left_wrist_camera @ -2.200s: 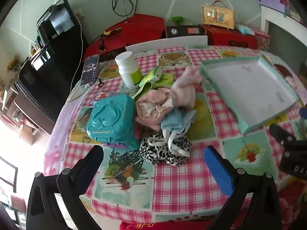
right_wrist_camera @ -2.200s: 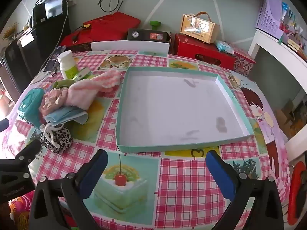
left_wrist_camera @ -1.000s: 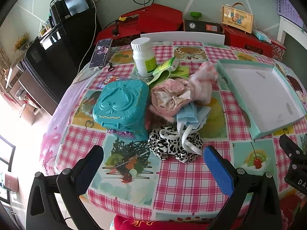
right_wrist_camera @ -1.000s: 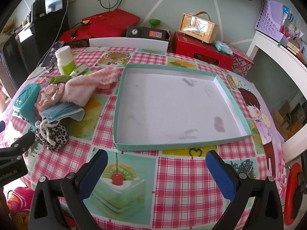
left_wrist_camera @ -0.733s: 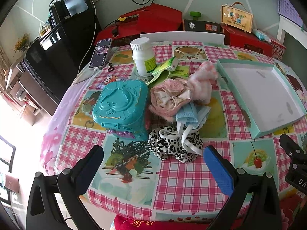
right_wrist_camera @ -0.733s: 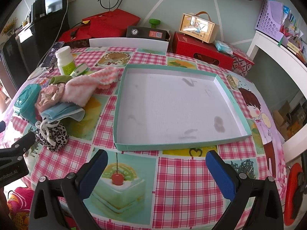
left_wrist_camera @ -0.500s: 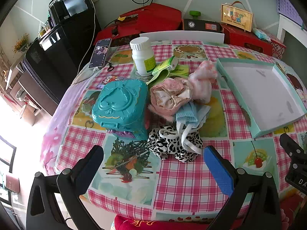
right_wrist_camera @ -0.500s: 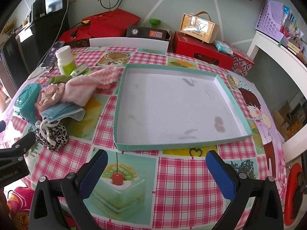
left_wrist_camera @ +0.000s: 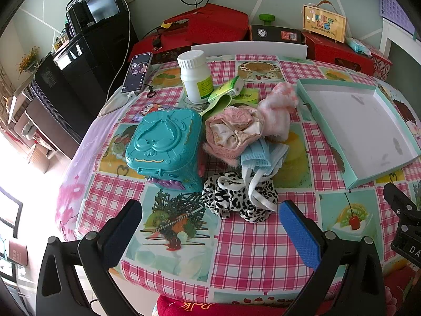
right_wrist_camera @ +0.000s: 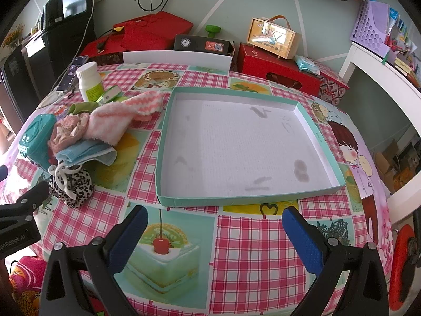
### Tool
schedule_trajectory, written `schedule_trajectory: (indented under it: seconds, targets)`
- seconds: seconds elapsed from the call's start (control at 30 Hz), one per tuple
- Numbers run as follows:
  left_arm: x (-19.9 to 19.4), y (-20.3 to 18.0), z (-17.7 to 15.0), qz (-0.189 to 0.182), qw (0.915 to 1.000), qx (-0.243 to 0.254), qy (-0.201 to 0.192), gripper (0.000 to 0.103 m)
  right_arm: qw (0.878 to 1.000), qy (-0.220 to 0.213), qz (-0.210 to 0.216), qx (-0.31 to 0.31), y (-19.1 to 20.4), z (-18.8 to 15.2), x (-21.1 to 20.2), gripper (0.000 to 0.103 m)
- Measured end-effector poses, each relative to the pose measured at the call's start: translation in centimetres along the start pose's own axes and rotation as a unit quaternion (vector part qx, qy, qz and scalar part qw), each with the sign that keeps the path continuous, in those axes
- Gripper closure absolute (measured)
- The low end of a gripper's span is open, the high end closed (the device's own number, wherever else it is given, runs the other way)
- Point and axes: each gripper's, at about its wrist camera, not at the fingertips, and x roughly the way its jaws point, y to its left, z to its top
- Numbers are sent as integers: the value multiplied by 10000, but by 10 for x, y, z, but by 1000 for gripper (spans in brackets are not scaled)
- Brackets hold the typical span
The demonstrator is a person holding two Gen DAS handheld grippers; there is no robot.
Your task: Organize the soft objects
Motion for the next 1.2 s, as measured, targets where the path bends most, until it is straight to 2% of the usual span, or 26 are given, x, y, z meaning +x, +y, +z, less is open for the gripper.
schedule_trajectory:
  seconds: [0.5, 0.83, 0.93, 1.1, 1.2]
  targets:
    - [0, 0, 0, -7, 10000, -5, -3, 0, 10000, 6, 5, -6, 0, 0, 0, 0]
    - [-12, 9, -4, -147, 9994, -157, -261, 0, 10000, -15, -10, -19, 1, 0, -1, 0]
    - [-19, 21, -3, -681, 9965, -317, -355, 0, 9999, -126, 34, -19, 0, -1, -6, 0]
    - [-24, 42, 12, -1199, 9891, -696, -487, 0, 9992, -280, 281, 43, 0, 2, -13, 0]
    - [-24, 56, 28, -1533, 9824, -899, -570, 0, 9973, -393, 596, 189, -2, 15, -17, 0]
